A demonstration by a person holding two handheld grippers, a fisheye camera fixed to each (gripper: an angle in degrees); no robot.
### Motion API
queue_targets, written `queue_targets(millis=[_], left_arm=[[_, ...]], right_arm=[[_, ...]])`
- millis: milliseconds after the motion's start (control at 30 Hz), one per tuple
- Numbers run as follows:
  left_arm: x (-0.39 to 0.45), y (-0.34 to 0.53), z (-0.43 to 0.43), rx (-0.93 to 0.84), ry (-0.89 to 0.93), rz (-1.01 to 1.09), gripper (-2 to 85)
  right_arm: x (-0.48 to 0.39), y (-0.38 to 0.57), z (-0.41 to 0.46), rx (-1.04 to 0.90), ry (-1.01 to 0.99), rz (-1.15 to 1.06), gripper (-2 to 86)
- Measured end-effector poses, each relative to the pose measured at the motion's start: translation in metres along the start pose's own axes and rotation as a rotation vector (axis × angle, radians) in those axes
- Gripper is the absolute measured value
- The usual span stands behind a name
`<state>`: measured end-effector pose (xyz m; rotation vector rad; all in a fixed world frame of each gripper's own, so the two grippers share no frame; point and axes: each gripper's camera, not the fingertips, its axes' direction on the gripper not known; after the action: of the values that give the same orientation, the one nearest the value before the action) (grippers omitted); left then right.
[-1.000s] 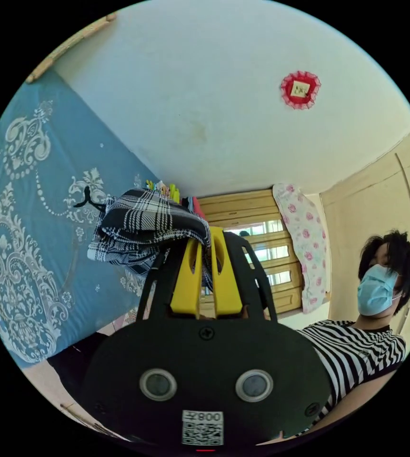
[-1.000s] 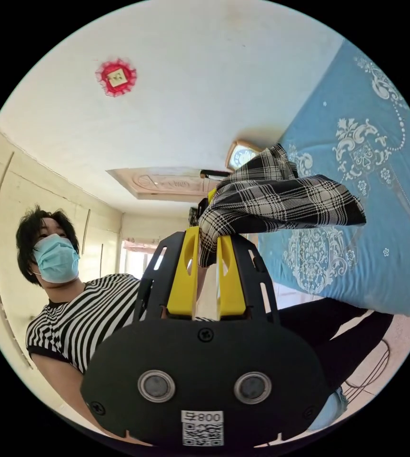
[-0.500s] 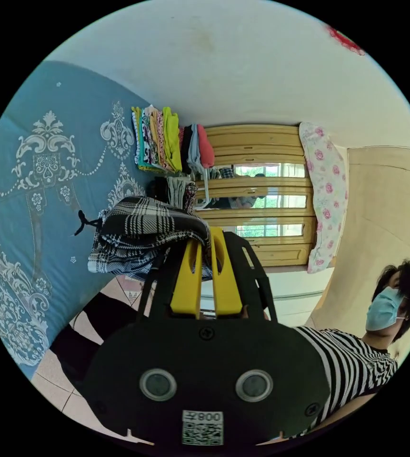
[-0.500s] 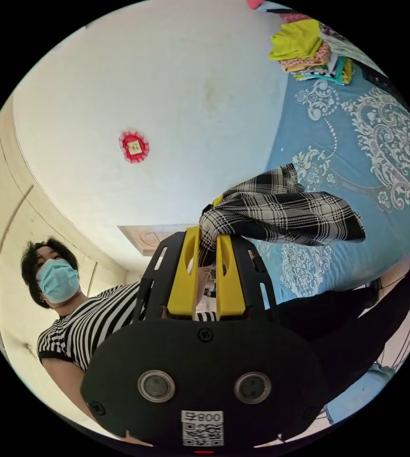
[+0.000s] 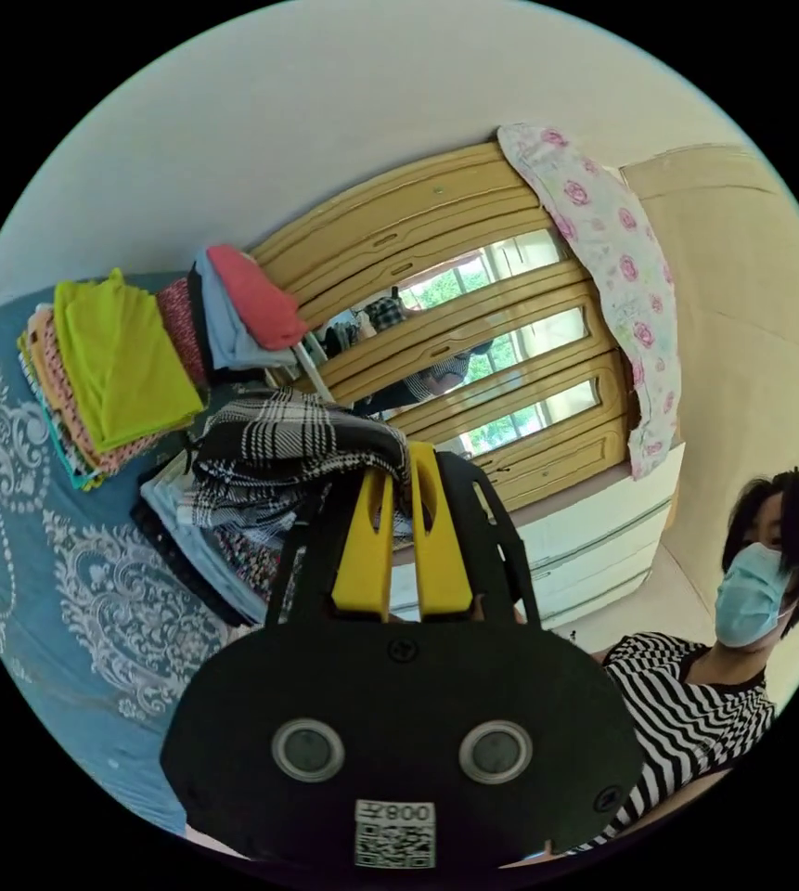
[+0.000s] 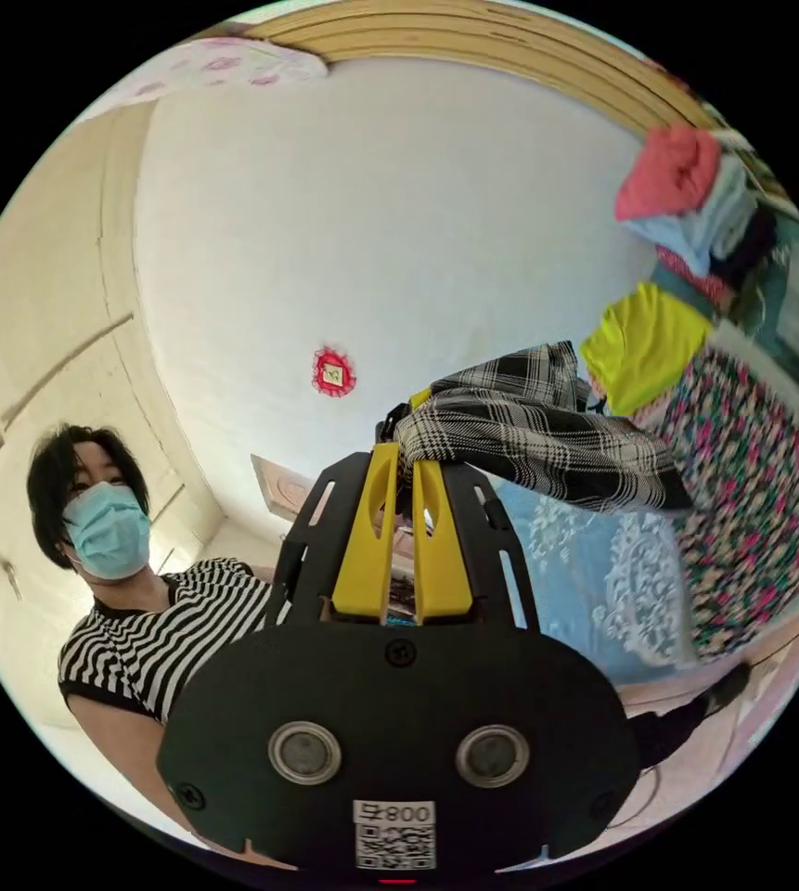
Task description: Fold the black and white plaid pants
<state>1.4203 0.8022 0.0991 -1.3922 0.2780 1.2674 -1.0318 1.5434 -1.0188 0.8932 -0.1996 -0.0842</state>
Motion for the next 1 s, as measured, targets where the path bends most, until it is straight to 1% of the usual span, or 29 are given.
queue_targets(millis=[67,167,200,267,300,333,367,400,433,467,500,600,733,867,933,1000], left_arm=[[0.007,-0.029,0.044,-0.011,-0.001,0.061,4.4],[-0.002,-0.047,0.093,-0.053,-0.041,0.105,4.5],[-0.007,-0.048,0.103,-0.065,-0.053,0.105,4.5],[-0.038,-0.044,0.14,-0.148,-0.144,0.082,4.5],[-0.05,-0.041,0.15,-0.176,-0.172,0.059,4.5],[-0.077,-0.034,0.169,-0.242,-0.216,-0.002,4.4],[-0.108,-0.025,0.187,-0.323,-0.255,-0.08,4.4],[-0.124,-0.02,0.195,-0.357,-0.269,-0.131,4.4],[-0.153,-0.009,0.209,-0.421,-0.272,-0.229,4.2],[-0.174,-0.001,0.217,-0.44,-0.281,-0.296,4.0],[-0.181,0.002,0.219,-0.438,-0.281,-0.315,3.9],[-0.197,0.005,0.227,-0.436,-0.274,-0.343,3.6],[-0.202,-0.009,0.237,-0.498,-0.292,-0.268,4.3],[-0.214,-0.018,0.231,-0.515,-0.365,-0.246,4.7],[-0.22,-0.019,0.222,-0.498,-0.36,-0.259,4.8],[-0.224,-0.02,0.211,-0.479,-0.354,-0.269,4.8]], right_arm=[[-0.017,-0.024,-0.026,0.008,0.013,-0.042,1.3],[-0.03,-0.047,-0.061,0.009,0.077,-0.064,1.3],[-0.027,-0.049,-0.071,0.003,0.101,-0.047,1.3],[-0.01,-0.045,-0.083,0.0,0.14,0.02,1.3],[0.008,-0.037,-0.089,-0.007,0.174,0.087,1.4],[0.019,-0.032,-0.091,-0.011,0.195,0.128,1.4],[0.042,-0.018,-0.094,-0.01,0.214,0.231,1.4],[0.066,-0.004,-0.097,-0.015,0.213,0.327,1.4],[0.076,0.003,-0.098,-0.018,0.224,0.375,1.4],[0.093,0.016,-0.099,-0.03,0.264,0.462,1.4],[0.102,0.025,-0.099,-0.056,0.282,0.511,1.4],[0.093,0.025,-0.101,-0.032,0.276,0.532,1.5],[0.067,0.006,-0.101,-0.067,0.355,0.494,1.7],[0.067,0.0,-0.095,-0.114,0.435,0.556,2.2],[0.07,0.003,-0.094,-0.105,0.442,0.602,2.5],[0.068,0.007,-0.097,-0.05,0.401,0.652,2.7]])
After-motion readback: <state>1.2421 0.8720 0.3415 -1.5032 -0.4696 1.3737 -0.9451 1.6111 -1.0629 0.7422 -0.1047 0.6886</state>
